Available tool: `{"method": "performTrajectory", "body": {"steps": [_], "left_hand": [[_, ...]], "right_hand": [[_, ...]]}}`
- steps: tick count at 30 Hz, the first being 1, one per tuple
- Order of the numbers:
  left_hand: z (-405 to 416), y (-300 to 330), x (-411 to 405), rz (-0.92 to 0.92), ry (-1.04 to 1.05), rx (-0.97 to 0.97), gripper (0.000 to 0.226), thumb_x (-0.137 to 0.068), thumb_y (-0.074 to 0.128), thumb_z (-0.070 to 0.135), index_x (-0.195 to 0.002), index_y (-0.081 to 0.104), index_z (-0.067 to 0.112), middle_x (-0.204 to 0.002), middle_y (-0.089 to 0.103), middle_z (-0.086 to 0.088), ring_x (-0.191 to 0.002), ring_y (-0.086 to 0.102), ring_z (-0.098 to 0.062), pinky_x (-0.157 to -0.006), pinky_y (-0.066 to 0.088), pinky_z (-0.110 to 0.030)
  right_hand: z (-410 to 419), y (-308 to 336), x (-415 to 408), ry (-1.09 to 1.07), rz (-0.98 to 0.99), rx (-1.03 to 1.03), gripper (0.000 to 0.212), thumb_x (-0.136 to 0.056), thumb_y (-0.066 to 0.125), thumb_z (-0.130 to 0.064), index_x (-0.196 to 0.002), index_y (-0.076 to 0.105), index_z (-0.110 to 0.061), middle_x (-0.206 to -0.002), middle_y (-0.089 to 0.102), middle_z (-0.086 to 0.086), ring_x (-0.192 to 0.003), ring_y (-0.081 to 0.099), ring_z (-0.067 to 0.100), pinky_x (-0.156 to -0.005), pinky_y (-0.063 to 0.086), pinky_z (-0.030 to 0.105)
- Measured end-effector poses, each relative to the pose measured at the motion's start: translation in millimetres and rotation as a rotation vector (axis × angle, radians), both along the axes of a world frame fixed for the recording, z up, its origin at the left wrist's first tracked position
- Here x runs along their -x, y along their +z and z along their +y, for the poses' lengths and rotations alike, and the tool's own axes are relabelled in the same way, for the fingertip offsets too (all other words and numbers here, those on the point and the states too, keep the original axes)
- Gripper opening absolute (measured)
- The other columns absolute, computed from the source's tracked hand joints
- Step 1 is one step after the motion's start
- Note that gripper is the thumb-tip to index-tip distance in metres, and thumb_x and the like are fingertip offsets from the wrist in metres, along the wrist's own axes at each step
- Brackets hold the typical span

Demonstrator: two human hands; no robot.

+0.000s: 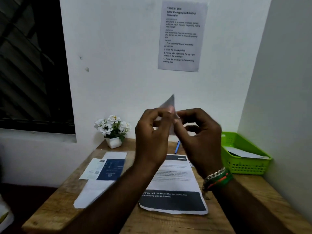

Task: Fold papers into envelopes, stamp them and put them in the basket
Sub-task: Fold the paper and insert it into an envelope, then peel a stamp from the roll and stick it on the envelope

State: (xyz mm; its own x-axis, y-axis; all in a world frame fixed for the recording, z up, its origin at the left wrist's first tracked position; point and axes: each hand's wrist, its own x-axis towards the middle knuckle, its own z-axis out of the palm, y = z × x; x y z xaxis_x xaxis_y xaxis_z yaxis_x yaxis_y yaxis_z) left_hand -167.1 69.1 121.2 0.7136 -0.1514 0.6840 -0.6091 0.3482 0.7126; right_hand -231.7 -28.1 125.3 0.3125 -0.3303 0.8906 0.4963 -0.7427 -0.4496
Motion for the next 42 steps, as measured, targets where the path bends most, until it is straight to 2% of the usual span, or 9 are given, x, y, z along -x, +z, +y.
{"method": "performTrajectory", "body": {"steps": [4, 8, 14, 21, 23, 28, 32, 36, 42], "left_hand": [[13, 20, 20, 0.275, -0.162, 0.050, 0.019, -0.097, 0.069, 0.030, -0.093, 0.078, 0.014, -0.092, 0.079, -0.007, -0.090, 0.077, -0.022, -0.086, 0.062, -0.047], [14, -2, 5, 0.654, -0.229, 0.119, 0.011, -0.097, 0.069, 0.015, -0.092, 0.077, 0.010, -0.084, 0.078, -0.011, -0.080, 0.074, -0.024, -0.075, 0.061, -0.043], [31, -59, -67, 0.977, -0.154, -0.153, 0.016, -0.100, 0.064, 0.009, -0.116, 0.065, 0.007, -0.112, 0.071, -0.019, -0.102, 0.069, -0.032, -0.052, 0.061, -0.033], [45, -117, -126, 0.719, 0.205, -0.698, 0.024, -0.092, 0.074, 0.007, -0.114, 0.074, -0.004, -0.117, 0.073, -0.025, -0.107, 0.070, -0.041, -0.087, 0.058, -0.043], [44, -121, -129, 0.687, 0.233, -0.748, 0.028, -0.092, 0.074, 0.007, -0.118, 0.073, -0.003, -0.118, 0.072, -0.023, -0.102, 0.071, -0.037, -0.083, 0.059, -0.042], [40, -130, -130, 0.574, 0.315, -0.874, 0.036, -0.093, 0.074, 0.009, -0.128, 0.069, 0.004, -0.128, 0.070, -0.016, -0.086, 0.067, -0.024, -0.047, 0.047, -0.021], [42, -139, -138, 0.480, 0.388, -0.986, 0.047, -0.084, 0.084, 0.016, -0.127, 0.068, 0.011, -0.130, 0.068, -0.009, -0.114, 0.066, -0.025, -0.086, 0.052, -0.027], [44, -138, -145, 0.290, 0.557, -1.229, 0.047, -0.081, 0.084, 0.031, -0.122, 0.063, 0.037, -0.128, 0.065, 0.007, -0.118, 0.062, -0.019, -0.090, 0.050, -0.032], [-16, -127, -182, 0.044, 0.537, -1.024, 0.028, -0.086, 0.070, 0.028, -0.114, 0.070, 0.027, -0.118, 0.067, 0.000, -0.112, 0.063, -0.025, -0.086, 0.053, -0.036]], "right_hand": [[13, 0, -11, -0.256, -0.101, 0.289, 0.006, -0.085, 0.074, -0.013, -0.089, 0.070, -0.013, -0.086, 0.066, -0.002, -0.081, 0.062, 0.017, -0.067, 0.048, 0.036], [7, -28, -21, -0.283, 0.102, 0.477, 0.018, -0.084, 0.074, -0.029, -0.098, 0.072, -0.019, -0.097, 0.066, -0.002, -0.093, 0.058, 0.022, -0.075, 0.048, 0.043], [-39, -87, -12, -0.279, 0.363, 0.575, 0.022, -0.086, 0.070, -0.048, -0.100, 0.073, -0.032, -0.109, 0.067, -0.015, -0.108, 0.059, 0.010, -0.084, 0.047, 0.038], [-110, -147, -6, -0.300, 0.949, 0.547, 0.052, -0.084, 0.049, -0.073, -0.119, 0.069, -0.039, -0.131, 0.060, -0.020, -0.126, 0.051, 0.005, -0.102, 0.044, 0.032], [-119, -150, -8, -0.281, 1.006, 0.532, 0.053, -0.084, 0.050, -0.073, -0.121, 0.068, -0.039, -0.132, 0.058, -0.019, -0.126, 0.049, 0.003, -0.104, 0.043, 0.031], [-132, -160, -11, -0.179, 1.038, 0.427, 0.041, -0.082, 0.059, -0.069, -0.112, 0.067, -0.042, -0.118, 0.058, -0.027, -0.115, 0.051, -0.005, -0.103, 0.042, 0.021], [-138, -158, -15, -0.116, 1.007, 0.393, 0.034, -0.077, 0.064, -0.068, -0.101, 0.065, -0.043, -0.108, 0.059, -0.026, -0.105, 0.052, -0.007, -0.095, 0.046, 0.024], [-144, -156, -21, -0.055, 1.003, 0.393, 0.033, -0.073, 0.071, -0.065, -0.097, 0.065, -0.042, -0.104, 0.059, -0.023, -0.099, 0.055, -0.002, -0.089, 0.049, 0.028], [-155, -150, -38, -0.063, 1.044, 0.477, 0.036, -0.072, 0.069, -0.071, -0.094, 0.064, -0.043, -0.097, 0.057, -0.022, -0.088, 0.057, -0.001, -0.078, 0.049, 0.023]]}}
